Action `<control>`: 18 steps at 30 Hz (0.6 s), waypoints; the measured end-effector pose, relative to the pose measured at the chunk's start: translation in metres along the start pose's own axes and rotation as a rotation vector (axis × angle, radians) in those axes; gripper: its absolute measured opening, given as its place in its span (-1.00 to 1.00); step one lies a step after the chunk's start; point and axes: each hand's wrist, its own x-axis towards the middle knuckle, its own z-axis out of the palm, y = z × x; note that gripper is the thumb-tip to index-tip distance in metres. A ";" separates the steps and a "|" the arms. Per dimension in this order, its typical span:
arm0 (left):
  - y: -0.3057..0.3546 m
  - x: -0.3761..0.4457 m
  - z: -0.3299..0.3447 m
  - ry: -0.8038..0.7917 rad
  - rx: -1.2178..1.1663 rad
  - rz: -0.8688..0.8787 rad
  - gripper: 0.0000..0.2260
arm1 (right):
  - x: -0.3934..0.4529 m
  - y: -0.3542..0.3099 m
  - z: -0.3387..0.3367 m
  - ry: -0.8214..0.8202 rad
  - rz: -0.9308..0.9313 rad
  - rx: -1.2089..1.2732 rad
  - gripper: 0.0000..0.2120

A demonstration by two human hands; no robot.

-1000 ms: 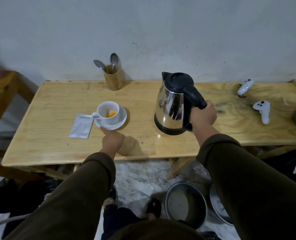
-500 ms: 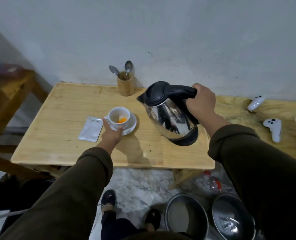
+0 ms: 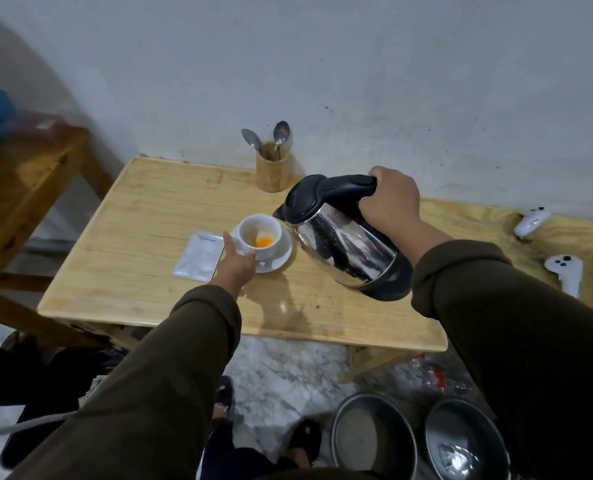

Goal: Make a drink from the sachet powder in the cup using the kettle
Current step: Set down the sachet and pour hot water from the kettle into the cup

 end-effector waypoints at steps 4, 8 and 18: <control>-0.001 0.002 -0.001 -0.009 0.003 0.008 -0.30 | 0.002 -0.006 0.003 -0.007 -0.024 -0.057 -0.88; -0.002 0.003 -0.001 -0.004 0.019 0.024 -0.27 | 0.004 -0.013 0.004 -0.018 -0.031 -0.159 -0.82; -0.002 0.002 0.001 -0.002 0.023 0.034 -0.27 | 0.005 -0.017 0.004 -0.039 -0.062 -0.225 -0.89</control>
